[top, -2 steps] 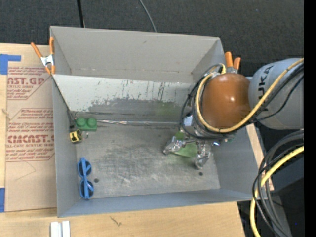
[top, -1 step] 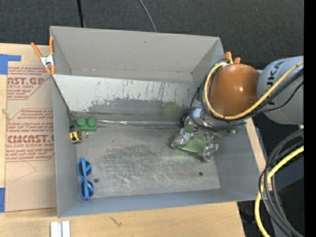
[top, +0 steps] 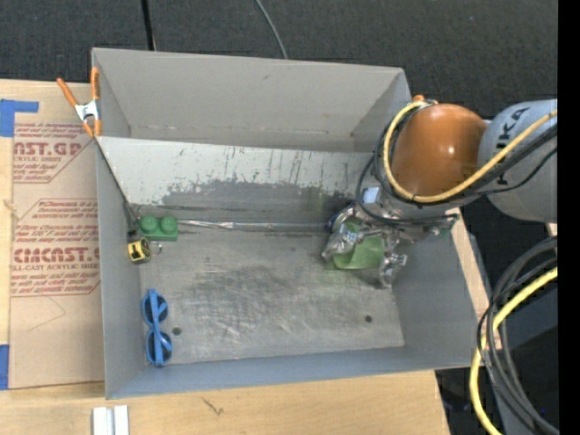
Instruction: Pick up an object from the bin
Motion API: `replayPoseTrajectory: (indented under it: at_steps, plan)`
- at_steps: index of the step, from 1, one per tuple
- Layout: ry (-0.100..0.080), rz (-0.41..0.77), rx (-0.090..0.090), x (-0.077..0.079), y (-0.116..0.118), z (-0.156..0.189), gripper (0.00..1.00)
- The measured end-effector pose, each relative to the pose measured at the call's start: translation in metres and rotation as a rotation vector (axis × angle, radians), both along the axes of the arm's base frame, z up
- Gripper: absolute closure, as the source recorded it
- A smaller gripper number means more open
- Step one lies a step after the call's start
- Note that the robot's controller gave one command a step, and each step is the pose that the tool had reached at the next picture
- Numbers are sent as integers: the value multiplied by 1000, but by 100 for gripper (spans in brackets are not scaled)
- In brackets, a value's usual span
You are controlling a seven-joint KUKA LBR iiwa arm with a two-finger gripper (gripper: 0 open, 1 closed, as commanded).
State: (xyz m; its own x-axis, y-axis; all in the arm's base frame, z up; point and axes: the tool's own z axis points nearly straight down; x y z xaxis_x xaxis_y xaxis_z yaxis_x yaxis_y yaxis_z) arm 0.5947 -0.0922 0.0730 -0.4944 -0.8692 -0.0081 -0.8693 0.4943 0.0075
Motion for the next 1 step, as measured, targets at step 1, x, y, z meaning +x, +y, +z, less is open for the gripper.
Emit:
replayPoseTrajectory:
  at_steps: [1]
  plan:
    - [2, 0, 2, 0, 1, 0, 100]
